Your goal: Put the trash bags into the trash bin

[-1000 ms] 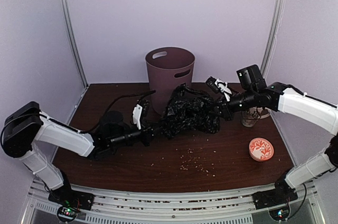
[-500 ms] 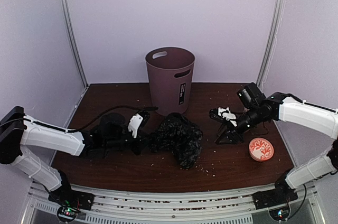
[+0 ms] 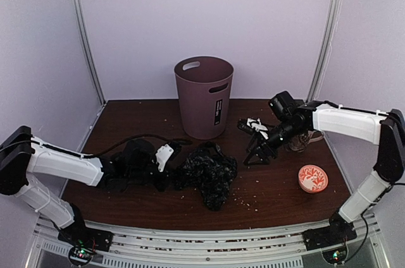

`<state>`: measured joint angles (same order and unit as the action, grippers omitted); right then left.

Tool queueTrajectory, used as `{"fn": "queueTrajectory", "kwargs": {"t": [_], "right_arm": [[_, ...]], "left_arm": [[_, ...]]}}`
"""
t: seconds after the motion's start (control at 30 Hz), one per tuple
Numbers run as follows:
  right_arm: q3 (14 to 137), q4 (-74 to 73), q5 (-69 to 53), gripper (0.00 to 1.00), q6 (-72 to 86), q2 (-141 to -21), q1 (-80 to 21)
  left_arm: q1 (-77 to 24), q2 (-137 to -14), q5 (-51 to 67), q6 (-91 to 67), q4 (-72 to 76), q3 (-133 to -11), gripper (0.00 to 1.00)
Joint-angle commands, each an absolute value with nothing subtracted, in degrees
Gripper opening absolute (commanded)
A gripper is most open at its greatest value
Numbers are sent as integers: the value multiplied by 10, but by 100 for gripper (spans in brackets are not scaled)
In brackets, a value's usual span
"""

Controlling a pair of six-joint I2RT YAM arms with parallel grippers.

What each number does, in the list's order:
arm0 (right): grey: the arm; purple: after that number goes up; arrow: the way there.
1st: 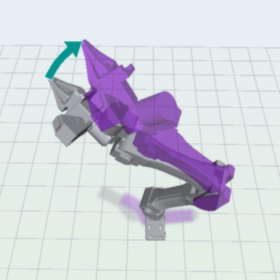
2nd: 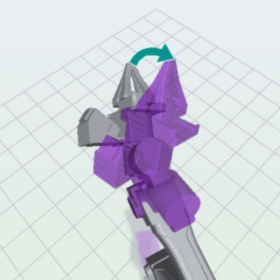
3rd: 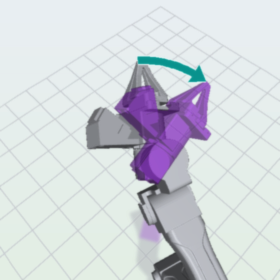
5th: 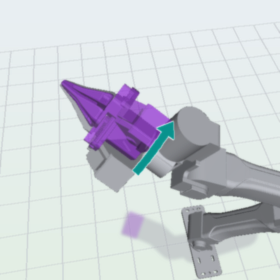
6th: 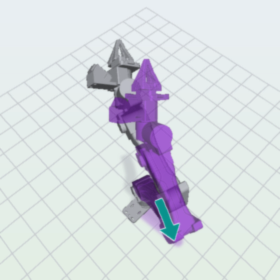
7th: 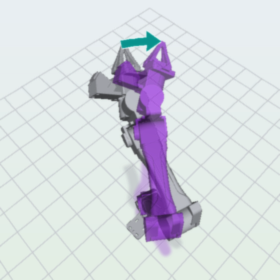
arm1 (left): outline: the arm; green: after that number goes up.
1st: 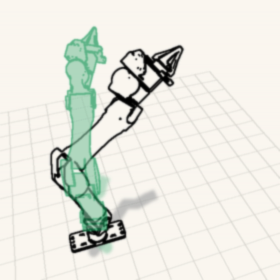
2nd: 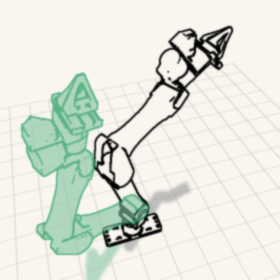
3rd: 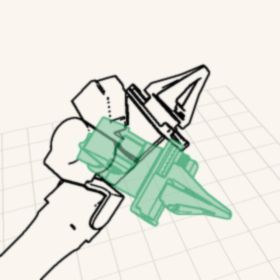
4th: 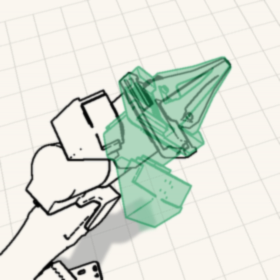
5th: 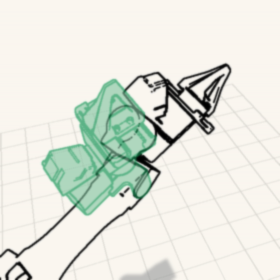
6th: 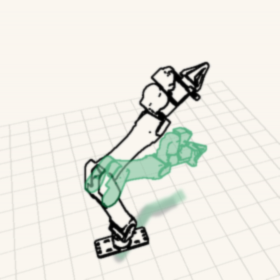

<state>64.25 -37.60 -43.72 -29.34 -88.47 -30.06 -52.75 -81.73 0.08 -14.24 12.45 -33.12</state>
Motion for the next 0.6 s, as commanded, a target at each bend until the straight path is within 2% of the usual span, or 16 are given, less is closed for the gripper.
{"fn": "queueTrajectory", "kwargs": {"t": [0.0,0.07,0.23,0.3,0.47,0.57], "right_arm": [[746,-374,-511,94,-269,-948,-298],[785,-390,-528,97,-272,-980,-302],[834,-398,-536,95,-256,-1042,-316],[841,-398,-527,91,-243,-1057,-324],[839,-387,-490,74,-208,-1072,-328],[837,-402,-487,68,-209,-1060,-328]], "left_arm": [[-523,-829,6,-120,191,-351,0],[-524,-830,5,-114,199,-360,0],[-523,-830,0,-103,202,-381,0],[-523,-830,0,-101,202,-385,0],[-523,-828,1,-98,192,-391,0],[-523,-823,-5,-97,183,-391,0]]}}
